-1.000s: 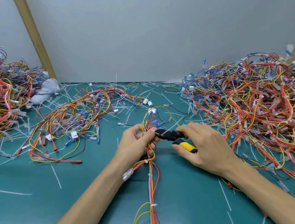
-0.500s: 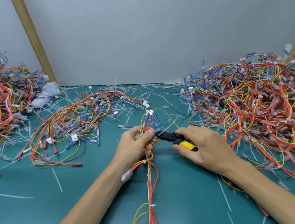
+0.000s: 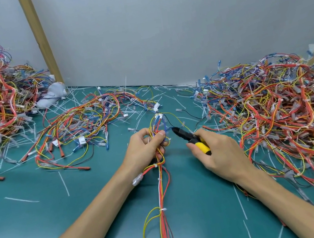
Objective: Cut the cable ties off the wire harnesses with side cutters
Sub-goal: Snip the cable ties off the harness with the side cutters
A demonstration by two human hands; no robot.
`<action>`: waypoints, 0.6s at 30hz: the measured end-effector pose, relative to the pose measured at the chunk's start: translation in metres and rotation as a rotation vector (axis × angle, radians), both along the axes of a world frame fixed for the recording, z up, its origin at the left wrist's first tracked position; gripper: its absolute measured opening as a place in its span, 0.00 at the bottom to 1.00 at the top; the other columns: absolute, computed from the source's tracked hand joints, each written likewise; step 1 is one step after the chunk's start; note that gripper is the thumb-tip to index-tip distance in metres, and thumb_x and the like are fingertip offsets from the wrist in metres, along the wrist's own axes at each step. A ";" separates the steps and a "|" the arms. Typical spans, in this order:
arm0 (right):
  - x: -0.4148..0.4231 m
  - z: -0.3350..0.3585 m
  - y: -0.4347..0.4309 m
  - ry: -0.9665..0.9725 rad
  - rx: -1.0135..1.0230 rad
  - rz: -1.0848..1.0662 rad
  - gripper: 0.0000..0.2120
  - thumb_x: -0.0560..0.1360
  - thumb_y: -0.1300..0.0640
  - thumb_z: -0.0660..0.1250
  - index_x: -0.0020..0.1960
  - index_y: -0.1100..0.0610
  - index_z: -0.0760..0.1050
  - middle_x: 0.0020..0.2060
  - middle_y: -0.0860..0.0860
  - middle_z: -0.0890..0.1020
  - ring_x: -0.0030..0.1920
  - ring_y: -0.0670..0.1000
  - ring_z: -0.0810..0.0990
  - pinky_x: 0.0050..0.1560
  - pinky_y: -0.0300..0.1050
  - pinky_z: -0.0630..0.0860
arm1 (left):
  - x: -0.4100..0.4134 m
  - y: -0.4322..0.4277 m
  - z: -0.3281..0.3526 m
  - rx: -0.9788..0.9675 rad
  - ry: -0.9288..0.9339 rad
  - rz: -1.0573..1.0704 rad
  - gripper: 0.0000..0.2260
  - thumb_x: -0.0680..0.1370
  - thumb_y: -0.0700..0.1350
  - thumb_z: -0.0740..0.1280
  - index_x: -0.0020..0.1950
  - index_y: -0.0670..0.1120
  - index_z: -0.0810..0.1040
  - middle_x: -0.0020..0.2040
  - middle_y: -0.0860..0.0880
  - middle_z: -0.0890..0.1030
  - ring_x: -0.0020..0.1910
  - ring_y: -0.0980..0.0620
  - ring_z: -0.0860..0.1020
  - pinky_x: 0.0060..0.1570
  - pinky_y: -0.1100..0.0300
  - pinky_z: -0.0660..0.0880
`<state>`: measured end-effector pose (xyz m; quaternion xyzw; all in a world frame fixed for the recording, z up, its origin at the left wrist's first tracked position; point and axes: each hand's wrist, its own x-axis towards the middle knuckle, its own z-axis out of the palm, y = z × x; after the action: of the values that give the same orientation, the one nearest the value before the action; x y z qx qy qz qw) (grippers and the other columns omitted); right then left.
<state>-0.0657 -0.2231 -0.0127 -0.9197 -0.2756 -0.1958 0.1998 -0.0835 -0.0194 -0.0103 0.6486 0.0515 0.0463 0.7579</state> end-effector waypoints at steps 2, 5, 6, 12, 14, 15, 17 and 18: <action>0.003 -0.002 -0.002 -0.005 0.062 -0.076 0.10 0.77 0.41 0.65 0.50 0.47 0.71 0.38 0.41 0.73 0.40 0.54 0.77 0.35 0.46 0.68 | 0.000 0.002 0.000 0.058 -0.024 0.028 0.07 0.79 0.43 0.68 0.46 0.40 0.74 0.33 0.46 0.82 0.23 0.55 0.74 0.21 0.67 0.68; 0.004 -0.001 -0.004 0.015 0.079 -0.178 0.14 0.75 0.40 0.66 0.55 0.47 0.75 0.45 0.44 0.79 0.47 0.52 0.78 0.42 0.45 0.71 | -0.002 0.002 0.000 0.132 -0.046 0.036 0.11 0.78 0.46 0.69 0.48 0.37 0.74 0.40 0.41 0.84 0.24 0.52 0.75 0.22 0.66 0.68; 0.004 -0.001 -0.005 0.025 0.068 -0.202 0.16 0.74 0.41 0.68 0.56 0.48 0.76 0.48 0.45 0.80 0.50 0.52 0.78 0.46 0.46 0.72 | -0.002 0.003 0.000 0.156 -0.049 0.027 0.13 0.78 0.47 0.69 0.49 0.37 0.75 0.42 0.41 0.84 0.25 0.52 0.75 0.23 0.65 0.69; 0.008 0.001 -0.010 0.083 -0.081 -0.279 0.16 0.75 0.44 0.67 0.58 0.51 0.80 0.54 0.48 0.82 0.56 0.53 0.78 0.61 0.49 0.69 | 0.000 0.013 0.009 0.211 -0.040 -0.103 0.21 0.82 0.57 0.57 0.52 0.40 0.78 0.48 0.49 0.84 0.30 0.47 0.77 0.27 0.60 0.73; 0.007 0.002 -0.009 0.027 -0.111 -0.272 0.15 0.77 0.46 0.66 0.58 0.53 0.80 0.53 0.49 0.82 0.57 0.53 0.77 0.62 0.48 0.66 | 0.000 0.016 0.009 0.227 -0.060 -0.130 0.15 0.80 0.50 0.58 0.51 0.41 0.79 0.49 0.48 0.84 0.30 0.47 0.77 0.26 0.60 0.72; 0.007 0.003 -0.009 -0.039 -0.106 -0.254 0.13 0.77 0.48 0.66 0.57 0.54 0.80 0.52 0.50 0.82 0.56 0.54 0.78 0.61 0.48 0.65 | 0.001 0.017 0.009 0.275 -0.074 -0.116 0.13 0.79 0.47 0.58 0.50 0.40 0.79 0.48 0.47 0.84 0.30 0.47 0.78 0.26 0.59 0.72; 0.005 0.007 -0.007 -0.211 -0.045 -0.182 0.11 0.76 0.51 0.67 0.55 0.55 0.81 0.49 0.50 0.82 0.53 0.55 0.78 0.58 0.48 0.66 | 0.002 0.017 0.006 0.360 -0.083 -0.068 0.09 0.80 0.42 0.61 0.50 0.38 0.78 0.47 0.48 0.84 0.29 0.48 0.78 0.27 0.58 0.73; 0.003 0.009 -0.007 -0.289 -0.008 -0.131 0.11 0.76 0.53 0.66 0.54 0.56 0.81 0.48 0.50 0.82 0.52 0.55 0.78 0.56 0.48 0.68 | 0.003 0.016 0.004 0.404 -0.090 -0.054 0.07 0.79 0.41 0.63 0.49 0.39 0.78 0.46 0.50 0.84 0.28 0.49 0.78 0.28 0.57 0.73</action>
<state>-0.0627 -0.2298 -0.0040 -0.8987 -0.2418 -0.3375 0.1413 -0.0805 -0.0033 -0.0062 0.7859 -0.0100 0.0641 0.6150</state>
